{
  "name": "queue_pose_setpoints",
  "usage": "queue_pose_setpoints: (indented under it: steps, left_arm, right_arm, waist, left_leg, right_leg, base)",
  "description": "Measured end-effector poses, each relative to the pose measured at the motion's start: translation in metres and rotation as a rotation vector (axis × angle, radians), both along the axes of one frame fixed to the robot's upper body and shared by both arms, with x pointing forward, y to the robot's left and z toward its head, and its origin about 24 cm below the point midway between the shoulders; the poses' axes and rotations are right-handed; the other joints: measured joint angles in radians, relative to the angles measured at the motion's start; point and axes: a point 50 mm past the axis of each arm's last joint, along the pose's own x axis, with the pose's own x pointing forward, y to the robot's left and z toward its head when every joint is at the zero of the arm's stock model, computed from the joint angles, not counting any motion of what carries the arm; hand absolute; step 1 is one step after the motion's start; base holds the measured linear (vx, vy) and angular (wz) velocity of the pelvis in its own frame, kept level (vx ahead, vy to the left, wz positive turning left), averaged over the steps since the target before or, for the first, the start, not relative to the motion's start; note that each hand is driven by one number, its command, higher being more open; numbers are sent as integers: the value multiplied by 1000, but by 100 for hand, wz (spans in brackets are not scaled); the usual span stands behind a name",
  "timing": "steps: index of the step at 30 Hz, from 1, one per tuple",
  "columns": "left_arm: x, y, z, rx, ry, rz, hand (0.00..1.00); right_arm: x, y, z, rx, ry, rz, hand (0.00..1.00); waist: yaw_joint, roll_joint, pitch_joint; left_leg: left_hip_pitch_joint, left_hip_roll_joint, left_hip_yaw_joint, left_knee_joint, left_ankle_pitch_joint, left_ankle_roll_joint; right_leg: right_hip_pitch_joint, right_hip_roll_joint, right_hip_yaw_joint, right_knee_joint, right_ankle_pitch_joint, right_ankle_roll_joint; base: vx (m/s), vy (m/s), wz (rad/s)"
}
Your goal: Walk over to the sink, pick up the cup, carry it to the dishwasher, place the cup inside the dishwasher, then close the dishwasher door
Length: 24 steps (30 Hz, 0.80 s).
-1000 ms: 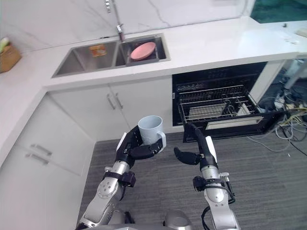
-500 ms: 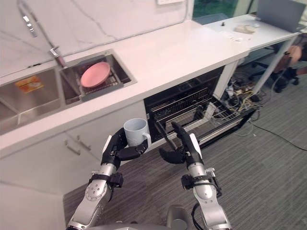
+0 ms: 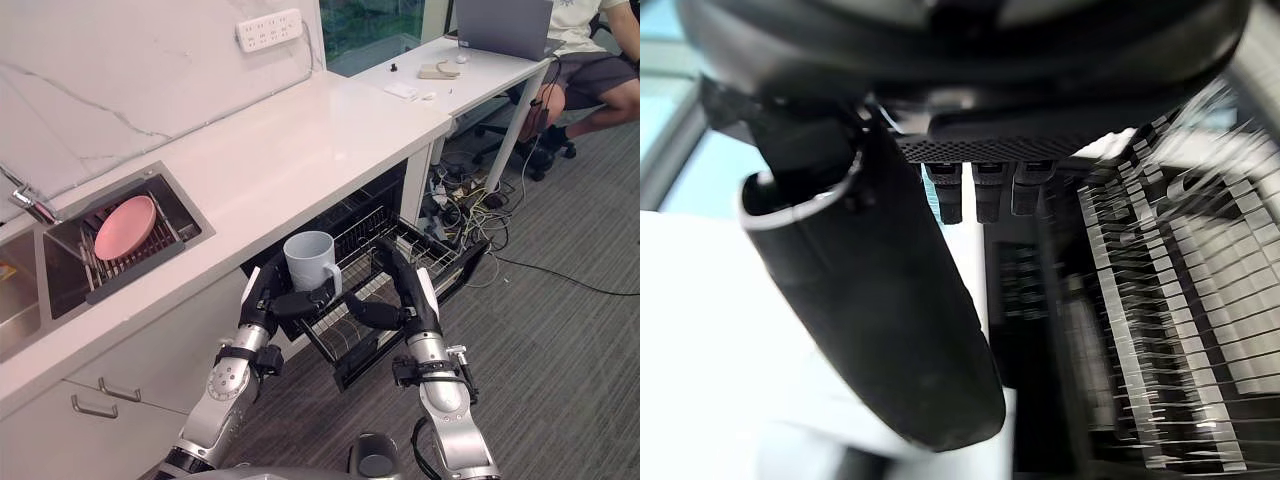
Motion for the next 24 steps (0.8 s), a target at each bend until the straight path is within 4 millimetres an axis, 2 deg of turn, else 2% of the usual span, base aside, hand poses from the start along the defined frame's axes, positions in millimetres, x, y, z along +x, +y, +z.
queue_pose_setpoints:
  steps: [1,3,4,5,8,13,17,24]
  left_arm:
    - [1,2,0,-3,1,16,30]
    - [1,3,1,-8,0,33,30]
    - [2,2,1,-9,-1,34,30]
    - [3,4,1,1,-1,33,30]
    - [6,5,3,14,-14,28,30]
    - [11,9,5,44,-28,31,30]
    - [13,5,2,55,-14,10,30]
    - [13,4,1,68,-13,-3,30]
  right_arm:
    - [1,3,1,13,-1,19,90]
    - [1,4,0,49,8,38,90]
    - [1,4,-1,71,17,40,90]
    - [0,6,0,99,14,45,90]
    - [1,11,3,133,6,73,90]
    - [-2,29,11,177,-14,178,90]
    - [0,43,20,185,-51,257,90]
    - [1,43,21,184,-56,257,90]
  waist:
    - [1,10,-6]
    - [3,39,-23]
    - [9,36,-23]
    - [5,29,-25]
    - [-7,30,-25]
    - [-10,33,-27]
    - [-13,35,-31]
    - [-15,38,-36]
  left_leg:
    - [0,-12,-31,-83,15,0]
    - [2,-11,-44,-209,117,8]
    - [18,-12,-30,-244,184,31]
    - [44,-28,-9,-292,190,34]
    - [73,-56,12,-359,211,59]
    - [101,-74,29,-404,216,67]
    - [100,-81,29,-416,220,74]
    - [93,-82,20,-421,226,83]
  right_leg:
    - [-2,12,18,-6,8,12]
    - [-12,43,41,-8,12,21]
    - [-16,55,70,-1,8,33]
    - [-16,48,94,-12,16,47]
    - [-13,34,117,-45,30,71]
    - [11,28,140,-103,54,97]
    - [27,26,146,-156,84,107]
    - [55,28,146,-238,135,113]
  base:
    - [141,85,-61]
    - [173,131,-60]
    - [197,161,-62]
    - [190,153,-54]
    - [119,151,-21]
    - [48,81,-15]
    - [3,39,-4]
    - [-1,4,-1]
